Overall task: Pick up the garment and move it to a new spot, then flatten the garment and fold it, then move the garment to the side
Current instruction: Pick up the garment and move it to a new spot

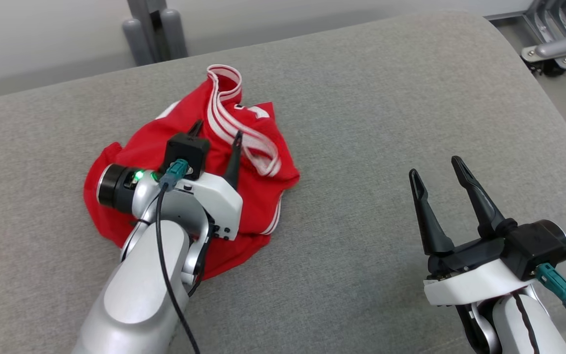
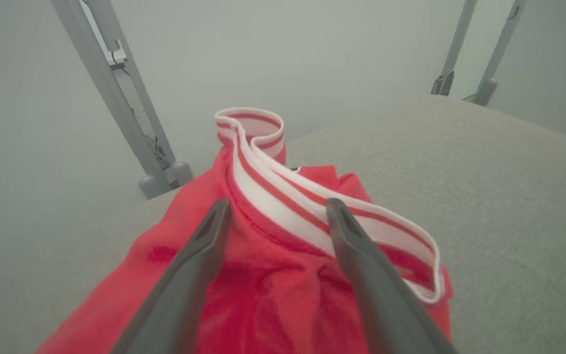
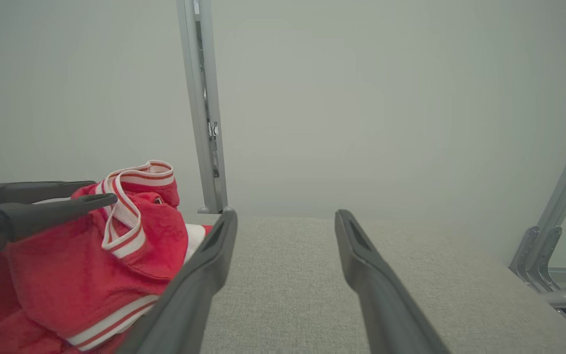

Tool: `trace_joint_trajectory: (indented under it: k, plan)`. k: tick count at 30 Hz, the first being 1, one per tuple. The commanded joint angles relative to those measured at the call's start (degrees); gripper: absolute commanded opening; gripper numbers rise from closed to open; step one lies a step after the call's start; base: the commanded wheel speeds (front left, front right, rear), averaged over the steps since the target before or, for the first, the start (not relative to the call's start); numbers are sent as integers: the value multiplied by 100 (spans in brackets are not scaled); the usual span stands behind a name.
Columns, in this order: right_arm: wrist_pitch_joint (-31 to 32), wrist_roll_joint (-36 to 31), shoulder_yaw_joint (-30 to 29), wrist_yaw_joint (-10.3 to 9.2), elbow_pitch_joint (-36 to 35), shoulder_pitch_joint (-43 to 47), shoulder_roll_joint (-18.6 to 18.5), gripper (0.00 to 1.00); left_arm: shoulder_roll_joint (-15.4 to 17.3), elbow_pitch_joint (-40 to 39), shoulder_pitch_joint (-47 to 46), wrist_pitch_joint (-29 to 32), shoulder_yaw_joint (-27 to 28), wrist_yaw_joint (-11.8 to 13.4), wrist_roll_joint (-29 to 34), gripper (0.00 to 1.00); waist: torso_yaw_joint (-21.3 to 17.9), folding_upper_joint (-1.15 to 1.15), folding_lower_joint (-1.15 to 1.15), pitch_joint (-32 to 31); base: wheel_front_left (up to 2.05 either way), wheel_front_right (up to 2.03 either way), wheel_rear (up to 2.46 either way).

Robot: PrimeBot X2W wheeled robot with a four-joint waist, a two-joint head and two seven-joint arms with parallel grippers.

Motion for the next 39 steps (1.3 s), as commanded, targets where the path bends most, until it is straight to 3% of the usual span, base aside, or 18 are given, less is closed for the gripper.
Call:
trace_joint_trajectory:
  k: [1,5,9,10,11,28,35,39]
  plan:
    - [-9,39,-11,0,11,-62,-25,100,65,84,-62,106,23,56,41,100,-61,0,0,35,0,0,0]
    - [-9,56,6,0,59,-71,-25,100,150,373,-186,466,9,142,86,100,-146,0,0,60,0,0,0]
    - [-9,96,38,0,86,-73,-25,100,253,488,-248,321,-65,181,204,100,-221,0,0,55,0,0,0]
    - [-9,104,40,0,90,-72,-25,100,278,507,-271,263,-90,170,242,14,-234,0,0,48,0,0,0]
    - [-9,108,41,0,98,-69,-25,100,281,531,-284,214,-95,157,231,0,-245,0,0,36,0,0,0]
    - [-9,-40,75,0,240,167,-25,100,128,-9,-673,-1234,285,-26,-467,0,-202,0,0,-479,0,0,0]
    - [-9,-72,72,0,252,280,-24,100,402,-810,-970,-1179,1088,-20,-1150,0,-97,0,0,-682,0,0,0]
    - [-9,-72,54,0,231,321,-25,100,774,-1352,-982,-988,1440,100,-1255,0,17,0,0,-723,0,0,0]
